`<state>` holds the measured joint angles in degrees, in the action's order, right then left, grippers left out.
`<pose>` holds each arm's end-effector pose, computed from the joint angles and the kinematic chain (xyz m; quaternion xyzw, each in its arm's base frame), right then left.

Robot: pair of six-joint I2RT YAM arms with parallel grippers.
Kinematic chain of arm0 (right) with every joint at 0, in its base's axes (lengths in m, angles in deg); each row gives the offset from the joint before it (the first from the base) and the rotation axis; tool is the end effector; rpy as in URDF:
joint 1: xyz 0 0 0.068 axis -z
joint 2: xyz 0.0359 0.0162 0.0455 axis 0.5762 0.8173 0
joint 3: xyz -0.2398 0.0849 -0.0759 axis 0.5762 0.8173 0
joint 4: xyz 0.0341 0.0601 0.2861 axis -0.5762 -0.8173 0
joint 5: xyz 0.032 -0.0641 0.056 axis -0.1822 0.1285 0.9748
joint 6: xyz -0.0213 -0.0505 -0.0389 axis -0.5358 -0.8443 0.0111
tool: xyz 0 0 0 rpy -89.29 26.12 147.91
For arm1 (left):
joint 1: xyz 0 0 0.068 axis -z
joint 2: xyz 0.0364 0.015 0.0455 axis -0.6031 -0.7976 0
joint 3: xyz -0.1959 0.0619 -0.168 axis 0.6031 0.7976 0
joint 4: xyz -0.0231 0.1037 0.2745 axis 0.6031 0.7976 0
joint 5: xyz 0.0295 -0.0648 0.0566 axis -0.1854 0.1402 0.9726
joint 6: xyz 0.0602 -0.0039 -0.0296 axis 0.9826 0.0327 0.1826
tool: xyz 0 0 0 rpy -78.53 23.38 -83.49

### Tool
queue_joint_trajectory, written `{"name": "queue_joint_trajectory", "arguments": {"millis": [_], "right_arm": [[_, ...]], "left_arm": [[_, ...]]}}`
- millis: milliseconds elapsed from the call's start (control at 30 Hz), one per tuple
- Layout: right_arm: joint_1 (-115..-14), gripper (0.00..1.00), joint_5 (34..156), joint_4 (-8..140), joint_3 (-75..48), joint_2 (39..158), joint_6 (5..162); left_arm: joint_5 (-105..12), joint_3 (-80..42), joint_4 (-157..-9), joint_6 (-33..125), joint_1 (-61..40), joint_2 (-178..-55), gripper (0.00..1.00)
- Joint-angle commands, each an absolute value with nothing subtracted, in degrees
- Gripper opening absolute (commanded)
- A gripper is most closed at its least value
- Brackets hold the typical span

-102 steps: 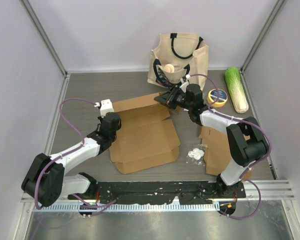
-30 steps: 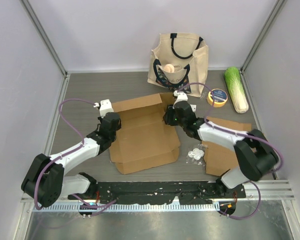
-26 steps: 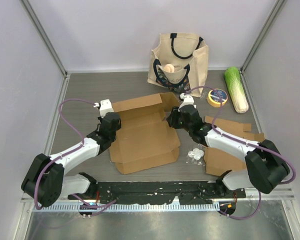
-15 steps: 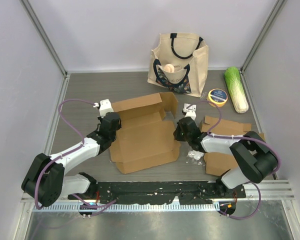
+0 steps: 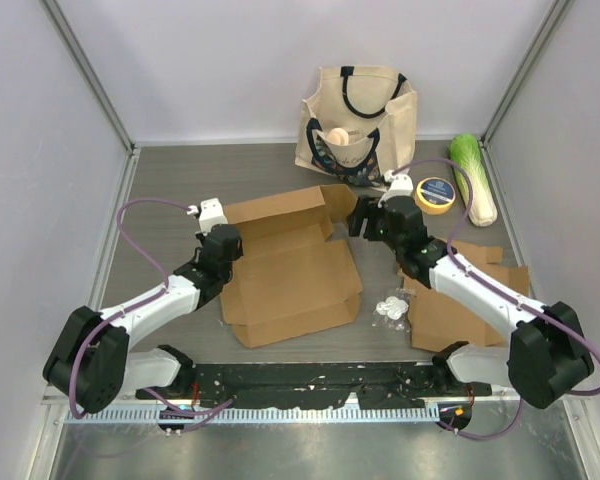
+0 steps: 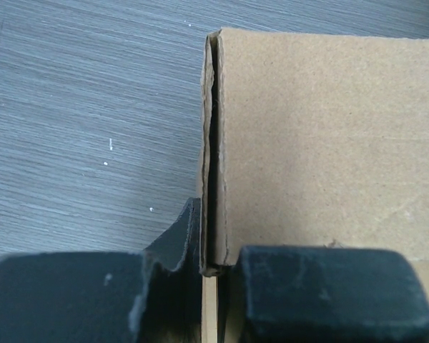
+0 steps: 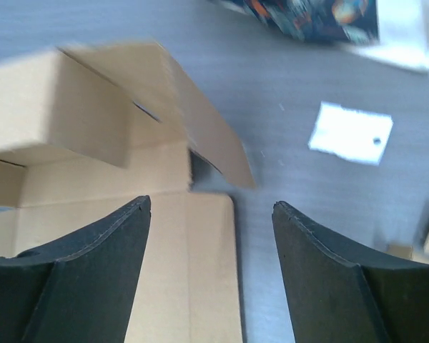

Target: Fold the paper box

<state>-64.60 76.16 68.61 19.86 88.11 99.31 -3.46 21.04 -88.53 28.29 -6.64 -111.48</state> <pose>0.2869 0.1501 0.2175 -0.0003 0.8479 0.1564 0.5066 0.2683 -0.1223 0.1693 -0.1412 0.8300 -0.0117 0.5395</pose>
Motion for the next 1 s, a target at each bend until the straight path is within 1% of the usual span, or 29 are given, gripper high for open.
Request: {"name": "queue_joint_trajectory", "arguments": {"millis": [0,67,100,167,267,300,367,400,433,467,500,533,567,667,767,867,900,933,967], "right_arm": [[-64.5,0.74,82.1,71.3,14.2,92.3,88.9],[-64.0,0.74,79.0,73.5,13.1,95.0,88.2],[-63.8,0.70,78.9,73.7,11.3,96.6,87.2],[-63.9,0.66,77.7,74.5,10.1,99.8,86.0],[-63.9,0.54,76.3,74.7,8.5,101.9,85.5],[-64.1,0.45,76.5,74.7,8.2,102.0,85.2],[-65.1,0.34,76.1,74.6,7.8,102.2,85.8],[-65.4,0.23,75.4,74.3,7.5,102.1,86.8],[-65.9,0.15,74.5,73.5,7.5,101.9,87.4],[-66.1,0.10,73.7,73.3,7.5,101.4,88.0],[-66.6,0.02,72.3,73.2,8.1,101.0,88.7],[-66.7,0.01,71.9,74.0,8.7,100.7,89.5],[-66.7,0.01,71.7,74.5,9.3,100.3,89.6],[-66.7,0.01,69.9,74.2,10.2,100.5,90.1],[-66.8,0.01,70.8,74.2,10.4,100.8,91.6],[-67.1,0.01,70.7,73.8,10.3,100.5,93.6],[-67.2,0.01,70.8,73.7,10.3,100.4,94.1],[-67.2,0.01,70.7,73.2,10.2,100.3,94.2],[-67.3,0.01,70.7,72.9,9.8,100.2,94.7]], "left_arm": [[-5.9,21.4,-88.8,27.6,-6.4,-112.5,0.00],[-5.9,21.7,-89.0,27.6,-6.5,-112.2,0.00],[-6.0,21.9,-89.1,27.6,-6.4,-112.1,0.00],[-6.1,21.9,-89.2,27.6,-6.5,-111.7,0.00],[-6.2,21.6,-89.0,28.0,-6.5,-111.5,0.00],[-6.3,21.4,-88.7,28.3,-6.4,-111.5,0.00],[-6.2,20.8,-87.5,28.6,-6.5,-111.4,0.00],[-6.1,20.4,-86.9,28.5,-6.4,-111.4,0.01],[-6.1,19.5,-85.9,28.3,-6.5,-111.4,0.03],[-6.1,19.0,-83.6,27.7,-6.5,-111.1,0.06],[-5.6,18.8,-82.6,27.1,-6.5,-110.0,0.17],[-5.4,18.6,-81.7,26.5,-6.5,-108.9,0.23],[-5.1,18.6,-81.1,25.6,-6.5,-107.8,0.38],[-4.5,17.8,-75.1,22.9,-6.4,-102.2,0.53],[-5.8,17.3,-69.0,21.0,-6.5,-94.6,0.57],[-10.6,18.4,-64.1,17.7,-6.5,-86.0,0.57],[-12.5,18.8,-63.8,16.7,-6.3,-84.0,0.55],[-19.0,20.7,-64.5,16.2,-6.3,-82.1,0.52],[-22.7,21.9,-67.5,15.6,-6.3,-80.1,0.46]]}}
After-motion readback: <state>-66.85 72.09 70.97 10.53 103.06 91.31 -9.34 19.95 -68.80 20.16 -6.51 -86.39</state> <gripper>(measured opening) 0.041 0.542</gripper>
